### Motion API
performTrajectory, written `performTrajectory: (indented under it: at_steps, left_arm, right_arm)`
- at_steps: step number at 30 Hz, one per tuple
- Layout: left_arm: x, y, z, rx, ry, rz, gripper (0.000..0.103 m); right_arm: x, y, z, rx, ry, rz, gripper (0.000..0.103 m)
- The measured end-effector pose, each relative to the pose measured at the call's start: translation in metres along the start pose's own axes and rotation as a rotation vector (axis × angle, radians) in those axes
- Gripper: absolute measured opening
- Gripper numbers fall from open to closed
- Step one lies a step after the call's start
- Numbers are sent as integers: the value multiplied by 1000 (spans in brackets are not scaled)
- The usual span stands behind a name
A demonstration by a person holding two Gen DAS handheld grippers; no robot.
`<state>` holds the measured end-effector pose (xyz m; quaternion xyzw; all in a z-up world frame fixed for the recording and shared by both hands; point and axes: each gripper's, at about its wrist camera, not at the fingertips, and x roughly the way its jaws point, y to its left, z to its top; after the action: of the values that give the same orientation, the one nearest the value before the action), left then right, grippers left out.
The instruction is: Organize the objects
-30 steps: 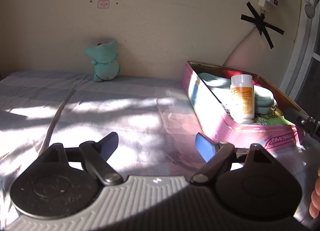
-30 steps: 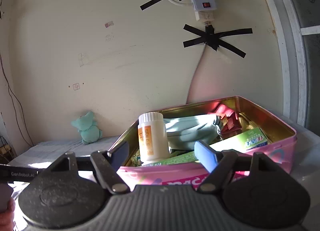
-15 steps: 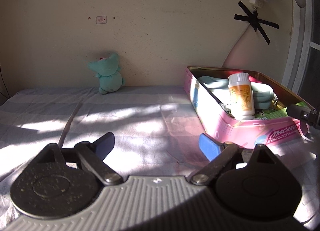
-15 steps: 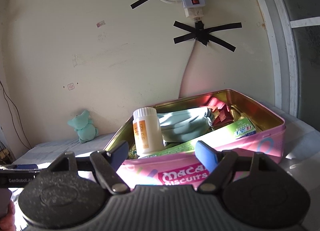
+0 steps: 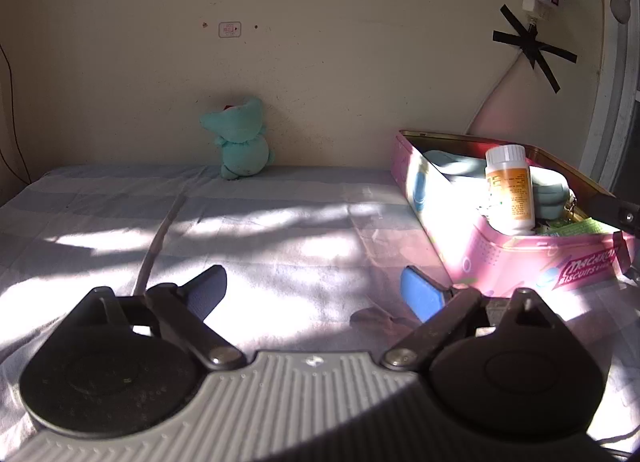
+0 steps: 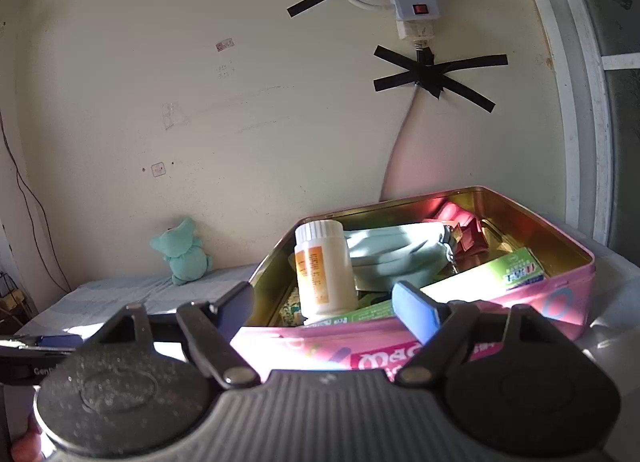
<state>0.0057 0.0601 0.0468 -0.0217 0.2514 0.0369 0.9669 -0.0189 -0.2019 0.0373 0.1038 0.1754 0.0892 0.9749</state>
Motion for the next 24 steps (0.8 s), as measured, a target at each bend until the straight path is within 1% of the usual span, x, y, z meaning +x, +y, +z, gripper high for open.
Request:
performTrajectory:
  at_steps: [5, 7, 9, 11, 13, 14, 16, 18, 19, 21, 22, 24]
  left_arm:
    - [-2, 17, 3, -44, -11, 12, 96]
    - [-2, 26, 7, -52, -23, 31, 98]
    - [1, 43, 9, -74, -43, 74, 100]
    - [8, 63, 11, -97, -61, 115, 100]
    - [18, 86, 9, -128, -71, 179, 100]
    - [22, 98, 8, -156, -63, 197, 99]
    - [24, 123, 4, -245, -54, 194, 99]
    - [21, 138, 1, -291, -62, 212, 99]
    - [21, 140, 1, -290, -66, 221, 99]
    - [19, 140, 4, -291, -73, 219, 99]
    - [17, 138, 6, -292, -78, 206, 100]
    - [13, 126, 12, -266, -86, 177, 100]
  right_arm:
    - [5, 32, 1, -75, 3, 77, 80]
    - [16, 52, 8, -111, 11, 135, 82]
    - [35, 77, 17, -133, 27, 195, 84]
    - [66, 108, 28, -148, 46, 264, 84]
    - [105, 139, 37, -159, 74, 305, 84]
    - [133, 160, 40, -173, 98, 306, 83]
    - [176, 188, 41, -184, 131, 259, 81]
    - [203, 200, 39, -143, 188, 259, 79]
    - [209, 201, 36, -115, 207, 277, 79]
    - [208, 202, 30, -115, 226, 294, 79]
    - [201, 200, 27, -124, 226, 303, 79]
    - [175, 185, 26, -138, 197, 322, 80]
